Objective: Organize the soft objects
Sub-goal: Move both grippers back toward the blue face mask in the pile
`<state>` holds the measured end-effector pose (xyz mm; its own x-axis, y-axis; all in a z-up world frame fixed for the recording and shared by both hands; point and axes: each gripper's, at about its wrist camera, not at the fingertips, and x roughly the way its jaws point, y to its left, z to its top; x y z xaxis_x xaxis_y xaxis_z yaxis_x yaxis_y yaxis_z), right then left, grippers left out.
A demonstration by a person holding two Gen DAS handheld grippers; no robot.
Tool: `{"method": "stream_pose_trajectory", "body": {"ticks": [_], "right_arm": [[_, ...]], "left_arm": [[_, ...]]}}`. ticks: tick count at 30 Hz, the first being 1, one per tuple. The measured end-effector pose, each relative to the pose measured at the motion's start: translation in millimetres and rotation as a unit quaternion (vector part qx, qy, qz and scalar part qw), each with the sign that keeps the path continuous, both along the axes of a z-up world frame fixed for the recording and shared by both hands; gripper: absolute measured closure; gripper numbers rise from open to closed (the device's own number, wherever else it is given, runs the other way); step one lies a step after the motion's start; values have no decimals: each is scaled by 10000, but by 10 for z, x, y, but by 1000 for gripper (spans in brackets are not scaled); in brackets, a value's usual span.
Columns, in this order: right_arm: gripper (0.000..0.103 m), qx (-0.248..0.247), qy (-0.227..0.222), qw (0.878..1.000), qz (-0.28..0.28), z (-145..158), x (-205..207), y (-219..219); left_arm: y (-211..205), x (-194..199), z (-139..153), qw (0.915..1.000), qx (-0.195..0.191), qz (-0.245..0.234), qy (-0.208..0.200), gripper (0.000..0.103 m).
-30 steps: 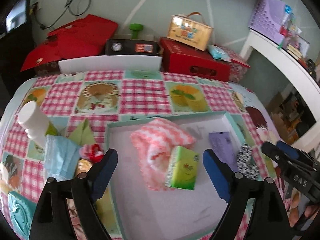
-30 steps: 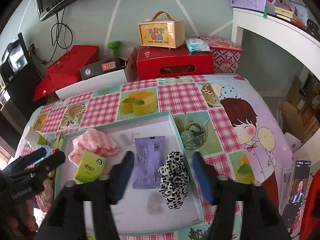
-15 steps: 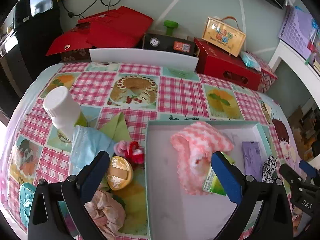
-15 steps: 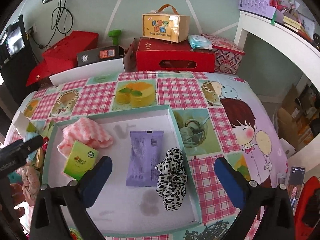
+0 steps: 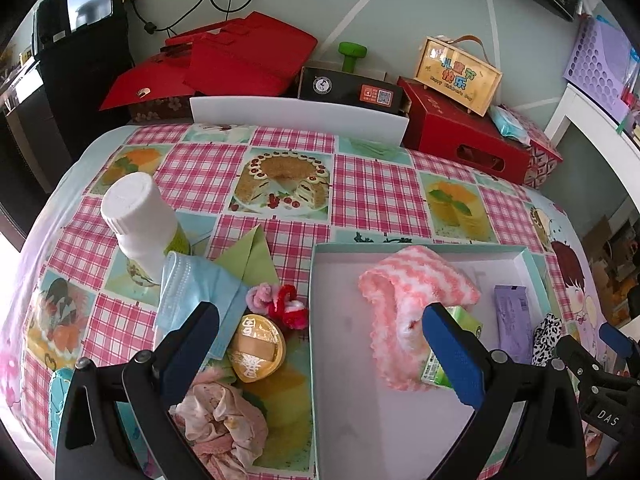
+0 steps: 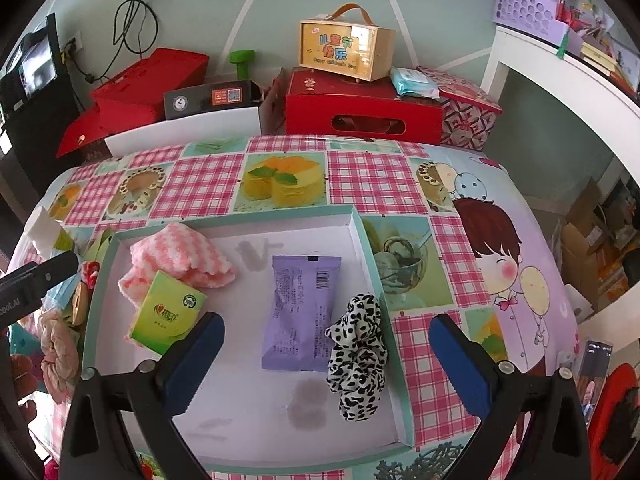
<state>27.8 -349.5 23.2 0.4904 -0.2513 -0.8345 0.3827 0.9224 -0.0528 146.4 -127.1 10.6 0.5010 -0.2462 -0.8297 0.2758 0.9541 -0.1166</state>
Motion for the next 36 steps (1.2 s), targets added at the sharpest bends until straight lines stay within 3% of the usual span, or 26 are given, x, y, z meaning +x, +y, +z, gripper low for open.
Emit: {"method": "stream_pose_trajectory", "body": {"ticks": [9, 16, 25, 36], "right_arm": [[0, 54, -24, 9999, -142, 10, 18, 2], [0, 231, -134, 9995, -165, 37, 100, 124], [0, 451, -433, 9967, 520, 107, 279, 610], [0, 891, -639, 9817, 1560, -8, 523, 1273]], "left_arm": [[119, 47, 52, 9999, 158, 51, 39, 2], [628, 166, 235, 9976, 244, 642, -126, 2], [1420, 269, 285, 9870, 93, 1607, -20, 2], [1625, 318, 192, 9838, -216, 1761, 265, 2]]}}
